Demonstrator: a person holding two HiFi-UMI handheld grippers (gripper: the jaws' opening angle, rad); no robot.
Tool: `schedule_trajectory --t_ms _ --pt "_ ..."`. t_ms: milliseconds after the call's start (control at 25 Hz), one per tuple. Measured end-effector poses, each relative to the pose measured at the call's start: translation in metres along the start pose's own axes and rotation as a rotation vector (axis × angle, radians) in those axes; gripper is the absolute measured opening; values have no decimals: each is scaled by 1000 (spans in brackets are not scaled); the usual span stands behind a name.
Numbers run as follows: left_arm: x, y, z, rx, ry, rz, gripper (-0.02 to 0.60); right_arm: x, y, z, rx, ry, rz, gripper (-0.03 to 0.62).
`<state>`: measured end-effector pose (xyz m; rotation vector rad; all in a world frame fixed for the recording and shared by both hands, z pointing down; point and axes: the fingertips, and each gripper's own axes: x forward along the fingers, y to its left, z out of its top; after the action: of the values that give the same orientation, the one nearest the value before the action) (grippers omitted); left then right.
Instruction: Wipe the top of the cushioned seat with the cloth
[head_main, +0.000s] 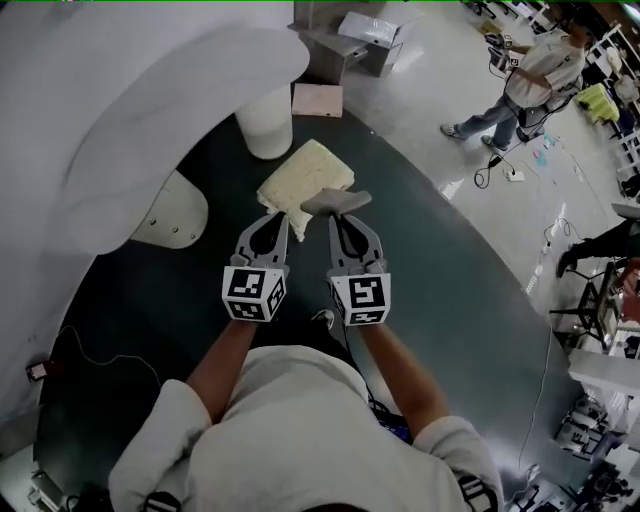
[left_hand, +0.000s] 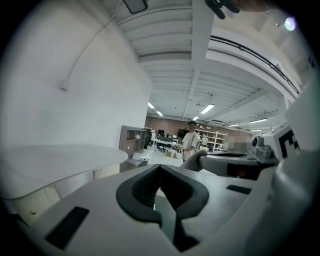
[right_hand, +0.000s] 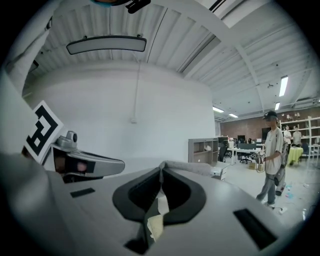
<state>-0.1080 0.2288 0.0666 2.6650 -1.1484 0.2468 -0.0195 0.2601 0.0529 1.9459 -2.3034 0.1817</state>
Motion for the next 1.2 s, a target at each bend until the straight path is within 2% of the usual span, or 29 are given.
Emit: schedule_trajectory --t_ms 120,400,680,920,1200 --pt "-8 -7 7 28 -20 12 15 -10 -9 -3 -4 13 -30 20" --pt "-1 -9 21 39 -24 -23 15 -4 -17 9 -27 31 -75 20" --pt "13 -25 37 78 -26 -32 15 -3 -28 39 -55 5 -90 17" --pt "8 -18 45 89 -65 -33 15 6 -17 47 -67 -21 -76 17" --pt "7 -31 46 116 -54 -59 15 6 -14 51 -77 -25 -69 17"
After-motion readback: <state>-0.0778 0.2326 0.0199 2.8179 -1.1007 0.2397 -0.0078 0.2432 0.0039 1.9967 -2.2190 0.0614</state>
